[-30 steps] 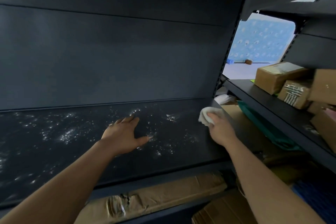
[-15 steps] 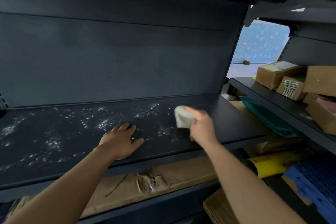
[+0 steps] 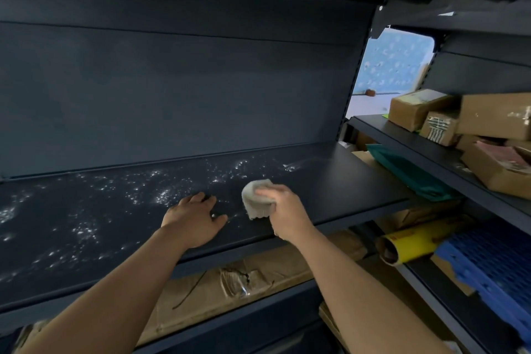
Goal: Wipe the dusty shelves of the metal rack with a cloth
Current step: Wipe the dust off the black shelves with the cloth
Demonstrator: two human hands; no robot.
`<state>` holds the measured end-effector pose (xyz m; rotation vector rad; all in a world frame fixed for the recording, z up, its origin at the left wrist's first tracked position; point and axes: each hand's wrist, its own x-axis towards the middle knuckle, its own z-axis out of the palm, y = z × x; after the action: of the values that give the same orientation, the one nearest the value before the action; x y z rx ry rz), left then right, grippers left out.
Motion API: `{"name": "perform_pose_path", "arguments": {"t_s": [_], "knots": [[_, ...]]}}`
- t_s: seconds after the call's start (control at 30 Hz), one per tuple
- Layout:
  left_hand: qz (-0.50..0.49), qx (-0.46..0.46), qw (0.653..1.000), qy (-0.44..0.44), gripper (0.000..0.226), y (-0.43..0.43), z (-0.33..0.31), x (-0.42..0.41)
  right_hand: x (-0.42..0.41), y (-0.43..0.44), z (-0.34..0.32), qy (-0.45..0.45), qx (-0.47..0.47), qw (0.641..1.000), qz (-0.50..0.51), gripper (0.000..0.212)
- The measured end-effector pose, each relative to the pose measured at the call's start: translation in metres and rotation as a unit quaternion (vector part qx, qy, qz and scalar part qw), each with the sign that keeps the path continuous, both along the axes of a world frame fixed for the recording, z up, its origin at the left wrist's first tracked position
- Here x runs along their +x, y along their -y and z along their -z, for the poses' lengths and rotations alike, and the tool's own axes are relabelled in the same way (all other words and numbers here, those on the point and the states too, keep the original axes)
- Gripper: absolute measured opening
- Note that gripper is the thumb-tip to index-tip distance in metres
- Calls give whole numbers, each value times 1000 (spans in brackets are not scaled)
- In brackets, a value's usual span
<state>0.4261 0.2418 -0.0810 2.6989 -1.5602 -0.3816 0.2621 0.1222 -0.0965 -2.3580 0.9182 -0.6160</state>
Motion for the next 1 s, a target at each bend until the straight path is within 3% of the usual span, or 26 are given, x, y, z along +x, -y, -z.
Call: {"name": "perform_pose_path", "arguments": {"t_s": [0.07,0.13,0.17,0.3,0.57,0.73,1.0], "knots": [[-11,-21,999,-23,66,5,-4,2,-10,14,-11,84,12,993,79,47],[-21,-50,998,-25,64,13,-7,3,-30,43,-17,103,7,983,152,45],[-23,-59,998,-19,64,19,-9,3,-43,61,-16,81,8,981,177,45],[-29,-44,999,6,67,44,-9,4,-79,126,9,-178,-29,965,189,44],[-43,-22,998,26,69,66,0,11,-78,225,19,-188,-56,954,228,44],[-51,-37,998,28,69,64,1,16,-39,235,15,-186,-19,963,196,47],[-68,-42,997,11,68,62,4,15,56,123,7,-42,-1,998,-44,51]]}}
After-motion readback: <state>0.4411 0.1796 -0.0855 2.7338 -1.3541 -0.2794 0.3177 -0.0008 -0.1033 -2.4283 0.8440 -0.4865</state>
